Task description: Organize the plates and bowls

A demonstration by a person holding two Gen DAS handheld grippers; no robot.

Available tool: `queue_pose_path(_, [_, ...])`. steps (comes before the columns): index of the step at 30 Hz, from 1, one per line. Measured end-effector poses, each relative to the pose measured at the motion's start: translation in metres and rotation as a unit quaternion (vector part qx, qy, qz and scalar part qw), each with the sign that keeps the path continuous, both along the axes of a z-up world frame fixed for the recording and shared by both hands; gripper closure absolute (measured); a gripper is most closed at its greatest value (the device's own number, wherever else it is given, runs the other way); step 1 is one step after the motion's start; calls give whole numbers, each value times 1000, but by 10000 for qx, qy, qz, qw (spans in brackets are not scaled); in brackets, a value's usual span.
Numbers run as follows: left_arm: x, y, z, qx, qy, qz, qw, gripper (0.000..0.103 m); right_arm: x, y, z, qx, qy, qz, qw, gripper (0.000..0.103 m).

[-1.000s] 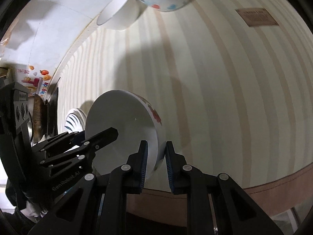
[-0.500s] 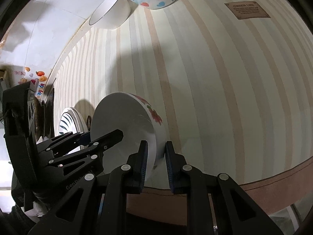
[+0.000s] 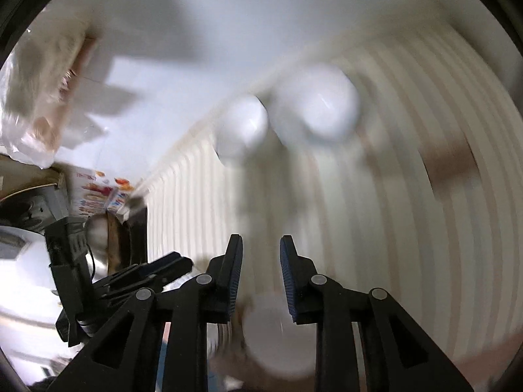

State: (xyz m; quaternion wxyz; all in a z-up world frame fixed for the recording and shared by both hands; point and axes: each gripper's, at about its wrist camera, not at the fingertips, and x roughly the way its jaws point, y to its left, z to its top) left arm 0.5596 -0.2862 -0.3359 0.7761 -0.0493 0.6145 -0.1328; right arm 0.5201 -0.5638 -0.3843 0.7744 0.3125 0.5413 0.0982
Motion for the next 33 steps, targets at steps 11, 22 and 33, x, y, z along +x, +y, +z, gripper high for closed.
queue_pose_path(11, [114, 2, -69, -179, 802, 470, 9955, 67, 197, 25, -54, -818, 317, 778, 9931, 77])
queue_pose_path(22, [132, -8, -98, -316, 910, 437, 9944, 74, 226, 36, -96, -1147, 599, 1248, 9837, 89])
queue_pose_path(33, [119, -15, -78, -12, 709, 280, 9971, 74, 222, 45, -96, -1110, 751, 1201, 9837, 89])
